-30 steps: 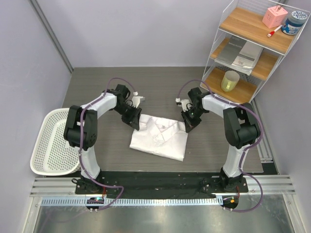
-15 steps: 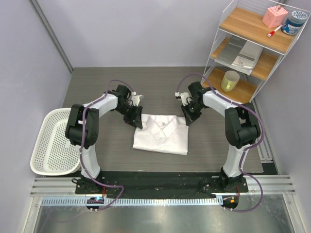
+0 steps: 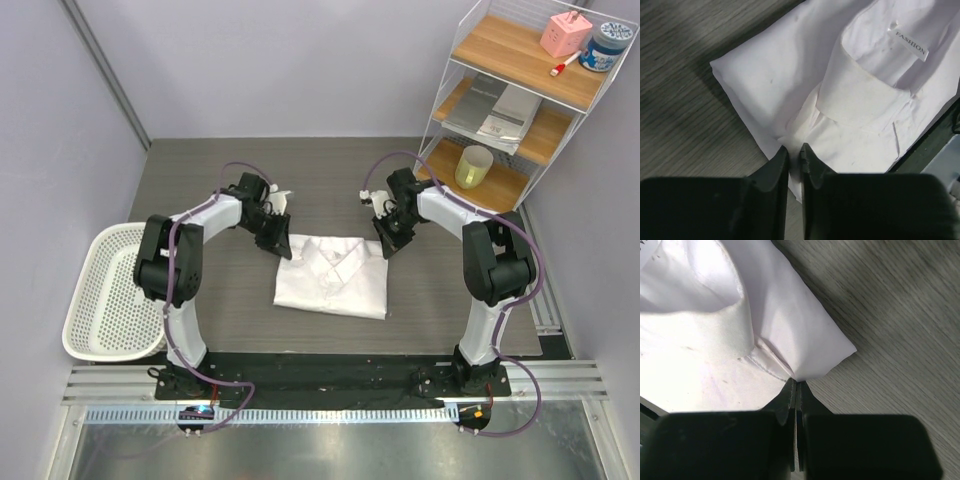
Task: Fold and stack the long sleeve shirts
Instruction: Fold the shirt
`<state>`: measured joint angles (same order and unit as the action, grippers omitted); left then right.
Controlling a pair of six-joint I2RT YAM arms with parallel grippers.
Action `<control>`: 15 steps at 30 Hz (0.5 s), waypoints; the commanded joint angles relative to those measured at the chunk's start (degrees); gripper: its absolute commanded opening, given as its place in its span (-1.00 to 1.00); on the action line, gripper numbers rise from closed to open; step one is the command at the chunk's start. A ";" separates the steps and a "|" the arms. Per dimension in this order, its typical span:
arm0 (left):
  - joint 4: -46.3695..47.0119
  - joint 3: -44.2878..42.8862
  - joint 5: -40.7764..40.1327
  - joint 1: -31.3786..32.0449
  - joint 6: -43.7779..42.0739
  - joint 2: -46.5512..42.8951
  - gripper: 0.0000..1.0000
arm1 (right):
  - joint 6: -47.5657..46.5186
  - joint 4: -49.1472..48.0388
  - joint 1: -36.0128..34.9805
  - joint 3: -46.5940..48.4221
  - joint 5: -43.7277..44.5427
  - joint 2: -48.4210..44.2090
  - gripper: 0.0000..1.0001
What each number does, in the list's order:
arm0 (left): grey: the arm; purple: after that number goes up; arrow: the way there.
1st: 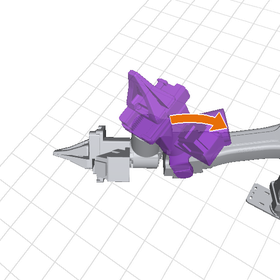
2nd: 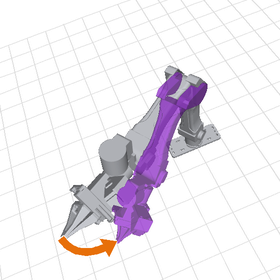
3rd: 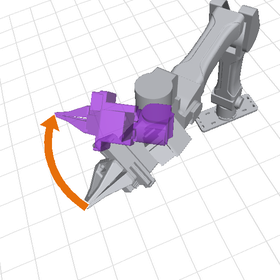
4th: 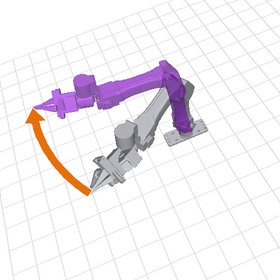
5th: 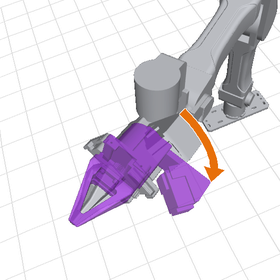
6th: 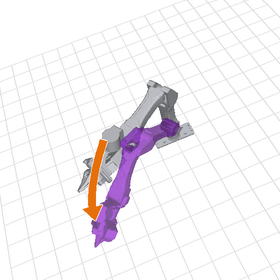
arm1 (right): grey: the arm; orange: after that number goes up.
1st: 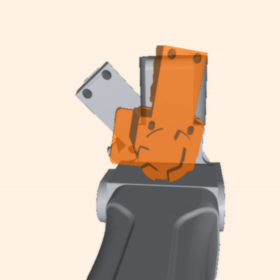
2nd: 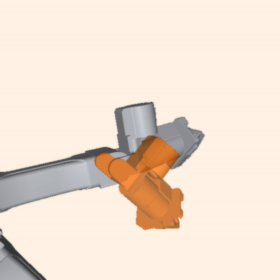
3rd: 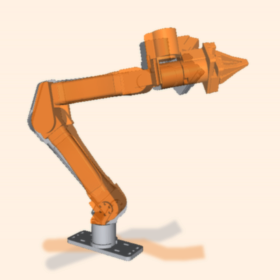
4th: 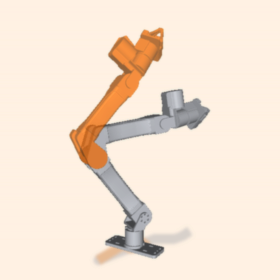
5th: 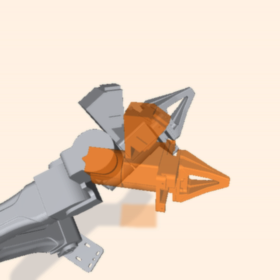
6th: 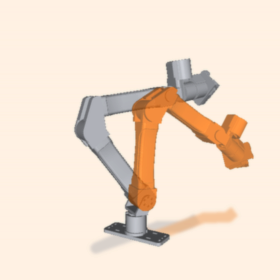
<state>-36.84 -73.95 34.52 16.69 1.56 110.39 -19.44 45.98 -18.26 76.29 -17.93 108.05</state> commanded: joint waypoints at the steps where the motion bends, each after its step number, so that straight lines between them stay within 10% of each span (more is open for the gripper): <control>1: 7.56 3.28 2.39 -0.34 0.11 -8.42 -0.92 | -1.39 0.34 0.24 2.11 1.85 -1.79 -0.98; 15: 7.86 -4.78 -5.00 -2.01 -3.05 5.44 -0.93 | -0.16 -6.60 3.58 6.85 6.15 6.29 -0.97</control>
<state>-28.38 -72.75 32.23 16.12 0.58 110.72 -19.64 42.96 -15.53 81.67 -15.62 110.96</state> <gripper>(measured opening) 0.029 0.020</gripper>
